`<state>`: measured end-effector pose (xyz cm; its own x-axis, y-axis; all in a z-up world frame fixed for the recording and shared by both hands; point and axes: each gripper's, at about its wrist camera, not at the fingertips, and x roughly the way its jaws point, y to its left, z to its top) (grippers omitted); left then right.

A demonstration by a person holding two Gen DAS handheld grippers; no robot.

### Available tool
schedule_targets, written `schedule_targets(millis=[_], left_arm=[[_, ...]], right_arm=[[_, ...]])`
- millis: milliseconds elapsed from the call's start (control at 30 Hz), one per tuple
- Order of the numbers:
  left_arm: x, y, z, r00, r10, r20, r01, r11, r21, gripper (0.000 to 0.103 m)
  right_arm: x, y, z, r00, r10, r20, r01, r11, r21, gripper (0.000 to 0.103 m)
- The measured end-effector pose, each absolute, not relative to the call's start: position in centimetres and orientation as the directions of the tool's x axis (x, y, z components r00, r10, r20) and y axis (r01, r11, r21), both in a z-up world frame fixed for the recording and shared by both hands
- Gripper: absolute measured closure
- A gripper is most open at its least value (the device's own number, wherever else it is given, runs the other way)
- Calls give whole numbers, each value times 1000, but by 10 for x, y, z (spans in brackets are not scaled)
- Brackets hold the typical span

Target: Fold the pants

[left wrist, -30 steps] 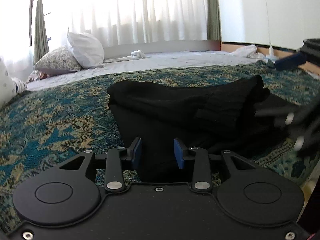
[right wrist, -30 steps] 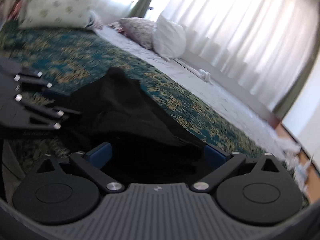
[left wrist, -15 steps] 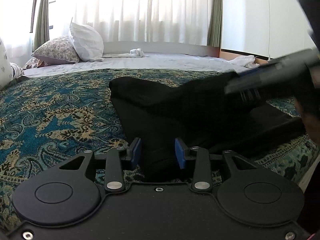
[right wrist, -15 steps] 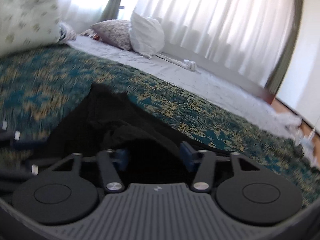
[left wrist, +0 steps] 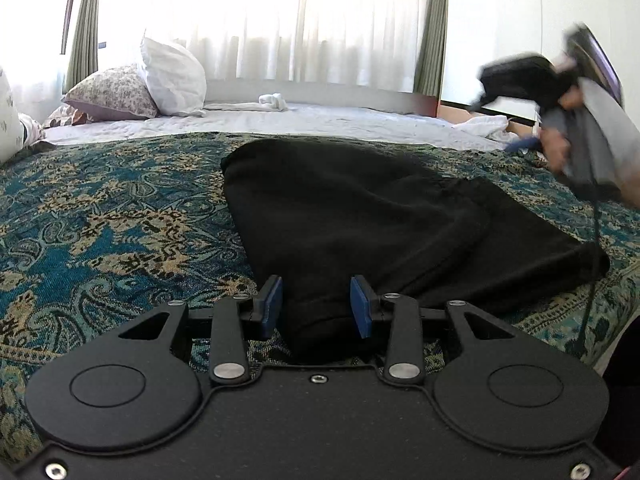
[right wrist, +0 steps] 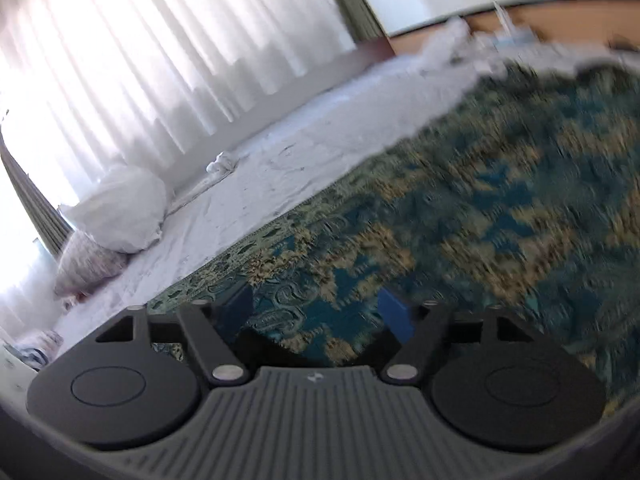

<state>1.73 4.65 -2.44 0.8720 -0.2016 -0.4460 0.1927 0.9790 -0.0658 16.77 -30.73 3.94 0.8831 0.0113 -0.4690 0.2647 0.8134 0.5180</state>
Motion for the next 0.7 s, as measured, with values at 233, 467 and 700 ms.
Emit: schedule_targets(millis=[233,467,700], left_arm=[[19,49,-24,865,-215,-453,205,976,-72,67],[20,48,-24,866,-209,-454,200,977,-70,67],[20,47,-23,866,-197,-460,185,980,-71,67]], right_arm=[[131,-293,5,805,108,-583,135,924,357,20],[156,-240,-19,748,117,-654,39,975,219,19],[199,-220,-13,751,101,-652,67,971,227,41]])
